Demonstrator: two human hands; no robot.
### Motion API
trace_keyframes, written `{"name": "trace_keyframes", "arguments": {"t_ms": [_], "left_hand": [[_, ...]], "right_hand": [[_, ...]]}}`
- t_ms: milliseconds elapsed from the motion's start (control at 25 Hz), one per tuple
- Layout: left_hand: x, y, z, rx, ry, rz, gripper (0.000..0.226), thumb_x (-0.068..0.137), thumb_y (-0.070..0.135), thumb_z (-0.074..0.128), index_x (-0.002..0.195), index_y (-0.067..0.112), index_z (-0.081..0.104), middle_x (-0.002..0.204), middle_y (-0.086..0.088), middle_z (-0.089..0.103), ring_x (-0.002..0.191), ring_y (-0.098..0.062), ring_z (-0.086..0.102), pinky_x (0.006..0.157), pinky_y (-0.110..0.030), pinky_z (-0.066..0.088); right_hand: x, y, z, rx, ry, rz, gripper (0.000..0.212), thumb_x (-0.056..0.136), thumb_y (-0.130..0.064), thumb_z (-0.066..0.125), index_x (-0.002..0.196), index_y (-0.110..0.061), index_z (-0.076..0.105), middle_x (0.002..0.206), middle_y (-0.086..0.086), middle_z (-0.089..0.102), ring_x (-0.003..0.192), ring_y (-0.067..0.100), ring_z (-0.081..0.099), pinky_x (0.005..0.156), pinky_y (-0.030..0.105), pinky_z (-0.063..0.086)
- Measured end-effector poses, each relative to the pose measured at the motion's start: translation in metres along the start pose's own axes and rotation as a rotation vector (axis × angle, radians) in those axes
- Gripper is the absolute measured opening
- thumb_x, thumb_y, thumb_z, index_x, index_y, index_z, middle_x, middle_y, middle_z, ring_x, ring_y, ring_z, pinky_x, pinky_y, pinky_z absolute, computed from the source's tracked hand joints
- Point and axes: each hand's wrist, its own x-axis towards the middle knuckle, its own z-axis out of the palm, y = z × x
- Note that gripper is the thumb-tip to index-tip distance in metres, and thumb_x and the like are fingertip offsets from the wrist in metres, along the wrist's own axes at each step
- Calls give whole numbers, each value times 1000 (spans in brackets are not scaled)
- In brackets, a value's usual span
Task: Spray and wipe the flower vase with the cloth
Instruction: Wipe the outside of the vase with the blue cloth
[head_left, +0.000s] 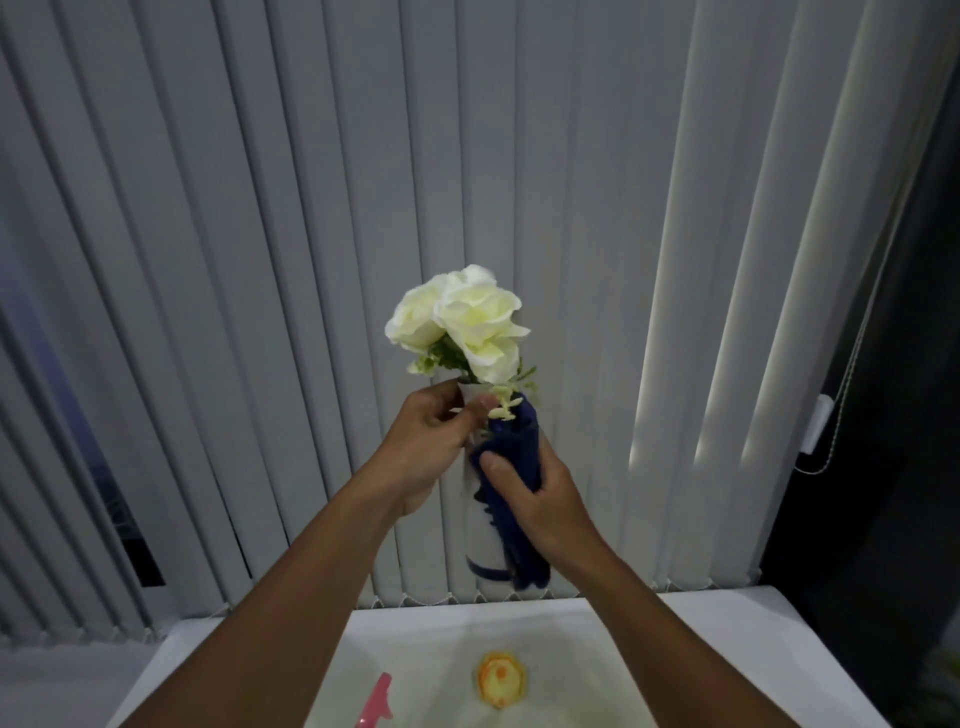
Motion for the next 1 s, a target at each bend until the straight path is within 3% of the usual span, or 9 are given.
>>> {"name": "trace_keyframes", "arguments": {"t_ms": [120, 280, 400, 480, 640, 760, 880, 1000], "left_hand": [[0, -1, -3, -31, -42, 22, 46, 79, 45, 72, 114, 15, 77, 118, -16, 78, 120, -45, 65, 108, -64, 46], [2, -5, -5, -73, -44, 0, 45, 79, 44, 71, 112, 14, 77, 119, -19, 77, 114, -38, 69, 110, -66, 44], [2, -7, 4, -64, 55, -24, 27, 90, 39, 68, 105, 19, 77, 109, -11, 81, 101, -26, 72, 103, -55, 54], [-2, -8, 14, 40, 148, -33, 17, 95, 37, 68, 99, 22, 75, 95, -1, 81, 94, -20, 75, 88, -40, 60], [-10, -14, 39, 346, 320, 67, 38, 81, 53, 78, 97, 19, 69, 90, 6, 73, 84, -8, 69, 67, -22, 51], [-7, -4, 37, 334, 455, 94, 39, 82, 51, 78, 95, 15, 70, 84, 6, 72, 76, -7, 68, 62, -22, 49], [0, -4, 20, 231, 353, 82, 30, 83, 40, 82, 100, 16, 74, 92, 2, 79, 84, -12, 74, 75, -29, 59], [1, -9, 10, 101, 163, 18, 19, 86, 27, 81, 104, 24, 75, 101, 2, 82, 95, -17, 77, 88, -39, 63]], "right_hand": [[-19, 28, -1, -2, -44, 30, 63, 78, -35, 80, 134, -31, 52, 108, -10, 73, 98, 14, 71, 76, 25, 58], [-33, 37, 1, 63, -9, 45, 69, 70, -38, 81, 133, -34, 52, 113, -9, 72, 102, 14, 70, 79, 24, 58], [-34, 34, 9, 110, 79, 51, 60, 74, -25, 84, 127, -34, 57, 109, -2, 72, 94, 16, 72, 72, 29, 62], [-32, 33, 20, 50, 213, 35, 64, 74, -23, 86, 128, -37, 56, 106, -7, 72, 92, 14, 72, 71, 33, 64], [-28, 28, 44, -199, 396, -36, 93, 70, -44, 83, 149, -39, 34, 120, -16, 60, 104, 0, 63, 78, 8, 52], [-30, 34, 52, -333, 396, -82, 106, 70, -50, 78, 156, -37, 18, 127, -2, 47, 108, 9, 58, 77, 10, 53], [-31, 38, 44, -284, 315, -161, 92, 82, -51, 69, 155, -47, 13, 134, 0, 43, 113, 11, 59, 85, 26, 61], [-18, 18, 30, -163, 231, -162, 57, 98, -31, 59, 151, -31, 37, 124, 1, 55, 99, 5, 66, 75, 21, 59]]}}
